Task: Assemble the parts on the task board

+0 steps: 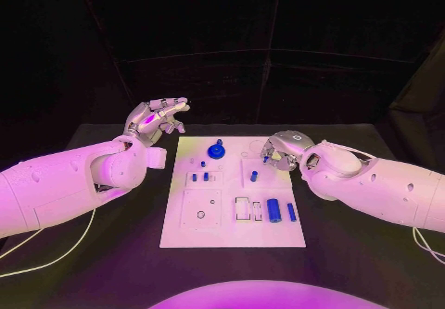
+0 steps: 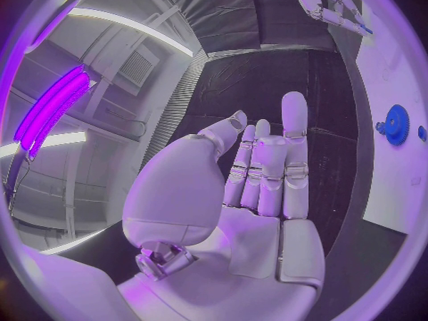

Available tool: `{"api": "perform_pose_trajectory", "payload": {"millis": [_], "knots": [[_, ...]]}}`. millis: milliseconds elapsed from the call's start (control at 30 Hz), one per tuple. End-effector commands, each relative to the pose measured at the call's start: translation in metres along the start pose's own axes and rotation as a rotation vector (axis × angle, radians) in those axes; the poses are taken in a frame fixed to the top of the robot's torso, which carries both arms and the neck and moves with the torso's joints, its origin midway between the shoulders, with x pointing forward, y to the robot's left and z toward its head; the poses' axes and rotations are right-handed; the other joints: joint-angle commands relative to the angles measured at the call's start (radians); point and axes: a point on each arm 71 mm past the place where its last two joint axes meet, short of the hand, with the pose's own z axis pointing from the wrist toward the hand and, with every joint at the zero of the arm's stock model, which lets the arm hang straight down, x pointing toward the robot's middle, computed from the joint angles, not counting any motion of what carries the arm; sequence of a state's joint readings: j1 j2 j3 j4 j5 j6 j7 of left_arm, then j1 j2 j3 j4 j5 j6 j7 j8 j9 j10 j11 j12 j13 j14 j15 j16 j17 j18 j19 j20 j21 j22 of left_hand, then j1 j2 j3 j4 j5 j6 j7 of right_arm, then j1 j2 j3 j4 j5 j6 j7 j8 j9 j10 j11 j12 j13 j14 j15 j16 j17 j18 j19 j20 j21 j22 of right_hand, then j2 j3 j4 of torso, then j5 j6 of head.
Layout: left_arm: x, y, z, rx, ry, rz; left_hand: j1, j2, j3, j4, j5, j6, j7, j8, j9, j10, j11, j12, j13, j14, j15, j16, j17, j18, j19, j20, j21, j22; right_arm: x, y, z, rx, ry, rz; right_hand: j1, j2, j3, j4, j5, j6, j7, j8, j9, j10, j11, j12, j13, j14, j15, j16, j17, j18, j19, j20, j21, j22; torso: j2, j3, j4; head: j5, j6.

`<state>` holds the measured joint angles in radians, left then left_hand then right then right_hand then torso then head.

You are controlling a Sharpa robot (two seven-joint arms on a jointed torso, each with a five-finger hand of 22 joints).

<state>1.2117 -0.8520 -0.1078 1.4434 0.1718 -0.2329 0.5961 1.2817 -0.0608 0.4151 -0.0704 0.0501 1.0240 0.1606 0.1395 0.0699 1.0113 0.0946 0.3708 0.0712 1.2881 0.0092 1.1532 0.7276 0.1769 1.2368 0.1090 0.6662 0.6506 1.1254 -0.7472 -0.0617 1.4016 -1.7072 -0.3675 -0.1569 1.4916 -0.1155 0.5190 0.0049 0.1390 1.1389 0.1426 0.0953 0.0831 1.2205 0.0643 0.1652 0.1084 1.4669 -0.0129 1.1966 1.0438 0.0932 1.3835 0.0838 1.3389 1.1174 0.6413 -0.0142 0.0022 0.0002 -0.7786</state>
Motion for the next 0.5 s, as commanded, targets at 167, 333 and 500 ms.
{"api": "perform_pose_trajectory", "payload": {"millis": [167,333,500], "knots": [[-0.001,-0.001,0.001,0.004,0.005,-0.007,0.006,0.004,-0.007,-0.002,0.000,0.005,0.002,0.003,-0.001,0.003,0.001,0.007,0.000,-0.008,0.002,-0.006,-0.003,0.006,-0.009,0.001,-0.004,-0.002,-0.014,0.006,-0.010,-0.013,-0.102,0.046,-0.016,-0.001,0.003,-0.003,-0.010,0.006,-0.001,-0.002,0.001,0.004,0.002,-0.005,0.000,0.024,-0.006,0.000,-0.001,-0.006,0.006,0.002,0.006,0.002,0.000,-0.0012,0.0020,0.001,0.001],[-0.003,-0.001,0.001,0.003,0.003,-0.006,0.006,0.004,-0.008,-0.003,0.000,0.005,0.002,0.003,-0.001,0.002,0.001,0.007,0.000,-0.009,0.002,-0.007,-0.006,0.006,-0.009,0.001,-0.005,-0.002,-0.024,0.025,-0.016,-0.059,-0.130,0.089,-0.020,-0.002,0.003,-0.003,-0.013,0.007,-0.001,-0.002,0.001,0.005,0.002,-0.006,0.000,0.024,-0.007,0.002,0.001,-0.006,0.007,0.002,0.007,0.003,0.001,-0.0001,0.0009,0.007,0.003],[-0.002,-0.001,0.002,0.002,0.005,-0.007,0.006,0.004,-0.008,-0.003,0.000,0.004,0.002,0.003,-0.001,0.002,0.001,0.007,0.000,-0.010,0.002,-0.008,-0.006,0.006,-0.009,0.001,-0.005,-0.002,-0.029,0.053,-0.018,-0.124,-0.135,0.125,-0.029,-0.003,0.000,-0.002,-0.017,0.009,-0.001,-0.002,0.002,0.006,0.001,-0.006,0.000,0.025,-0.007,0.003,0.000,-0.007,0.007,0.001,0.007,0.005,0.000,-0.0020,0.0030,0.011,0.003]]}}
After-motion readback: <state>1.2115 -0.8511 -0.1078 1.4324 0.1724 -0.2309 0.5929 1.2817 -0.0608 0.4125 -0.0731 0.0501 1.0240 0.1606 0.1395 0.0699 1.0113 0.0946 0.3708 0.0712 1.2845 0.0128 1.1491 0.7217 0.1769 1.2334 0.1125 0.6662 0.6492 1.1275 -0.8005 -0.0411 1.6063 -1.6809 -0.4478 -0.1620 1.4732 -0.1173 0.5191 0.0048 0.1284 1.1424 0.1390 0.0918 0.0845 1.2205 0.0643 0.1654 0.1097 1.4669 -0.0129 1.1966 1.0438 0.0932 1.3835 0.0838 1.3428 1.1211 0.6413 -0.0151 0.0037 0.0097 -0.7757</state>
